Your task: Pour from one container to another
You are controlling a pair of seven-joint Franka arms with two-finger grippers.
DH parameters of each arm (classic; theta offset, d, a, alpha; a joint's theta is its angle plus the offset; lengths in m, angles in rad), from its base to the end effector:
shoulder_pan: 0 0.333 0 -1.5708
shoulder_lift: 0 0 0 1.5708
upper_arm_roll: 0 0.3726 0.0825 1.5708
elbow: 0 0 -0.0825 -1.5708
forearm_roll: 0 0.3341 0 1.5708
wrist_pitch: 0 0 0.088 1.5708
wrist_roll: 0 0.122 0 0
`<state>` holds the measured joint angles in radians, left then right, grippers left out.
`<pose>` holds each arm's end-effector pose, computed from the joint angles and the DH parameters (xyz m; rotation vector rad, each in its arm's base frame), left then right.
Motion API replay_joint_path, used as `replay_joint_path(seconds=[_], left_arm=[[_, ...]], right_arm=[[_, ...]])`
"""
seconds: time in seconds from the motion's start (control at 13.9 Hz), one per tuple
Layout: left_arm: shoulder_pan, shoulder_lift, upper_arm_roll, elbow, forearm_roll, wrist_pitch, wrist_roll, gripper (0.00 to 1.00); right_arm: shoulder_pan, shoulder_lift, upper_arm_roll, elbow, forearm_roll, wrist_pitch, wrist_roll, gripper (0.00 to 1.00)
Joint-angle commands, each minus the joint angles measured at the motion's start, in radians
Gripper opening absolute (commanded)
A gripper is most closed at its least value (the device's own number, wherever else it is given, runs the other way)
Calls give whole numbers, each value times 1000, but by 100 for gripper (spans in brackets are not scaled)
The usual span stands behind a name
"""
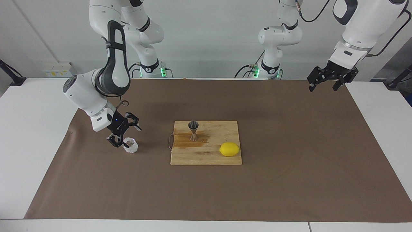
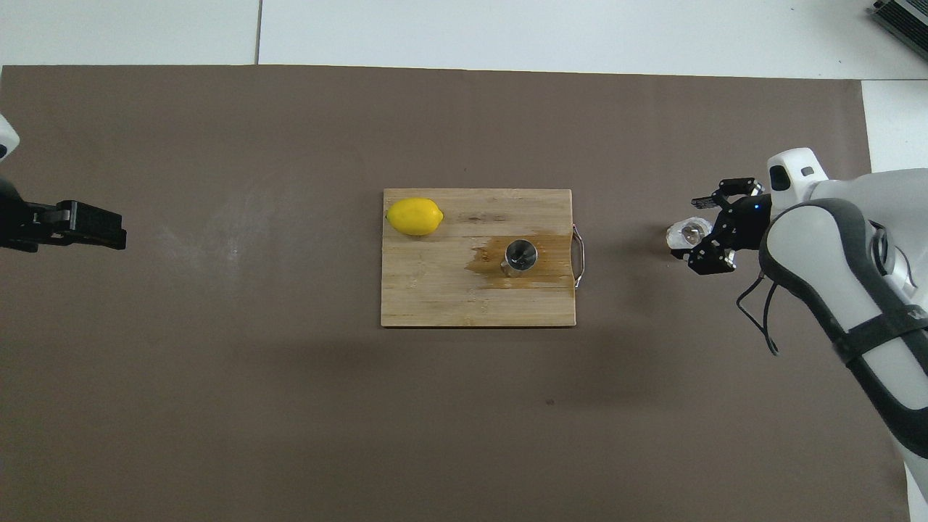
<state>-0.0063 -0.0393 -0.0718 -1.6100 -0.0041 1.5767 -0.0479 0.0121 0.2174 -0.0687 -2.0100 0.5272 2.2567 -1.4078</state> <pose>0.4890 -0.0397 0.6696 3.1396 -0.0473 0.0091 0.5709 -0.0106 0.4252 -2.4765 -1.3868 -0.4144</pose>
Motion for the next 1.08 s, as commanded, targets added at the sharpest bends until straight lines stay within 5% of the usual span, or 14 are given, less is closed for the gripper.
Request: replay_joint_path(seconds=[0.0,0.65,1.0], left_arm=[[5,-28,-2,-34,10,20,-10,100],[5,-27,-2,-34,9,20,-10,100],[5,-27,-3,-34,9,20,-10,100]], right_arm=[[8,-7,4,-10,-107,6,230,100],[89,-56,3,1,-579,-169,1002,100],[95,-133,6,83,-613,-412,1383,100]])
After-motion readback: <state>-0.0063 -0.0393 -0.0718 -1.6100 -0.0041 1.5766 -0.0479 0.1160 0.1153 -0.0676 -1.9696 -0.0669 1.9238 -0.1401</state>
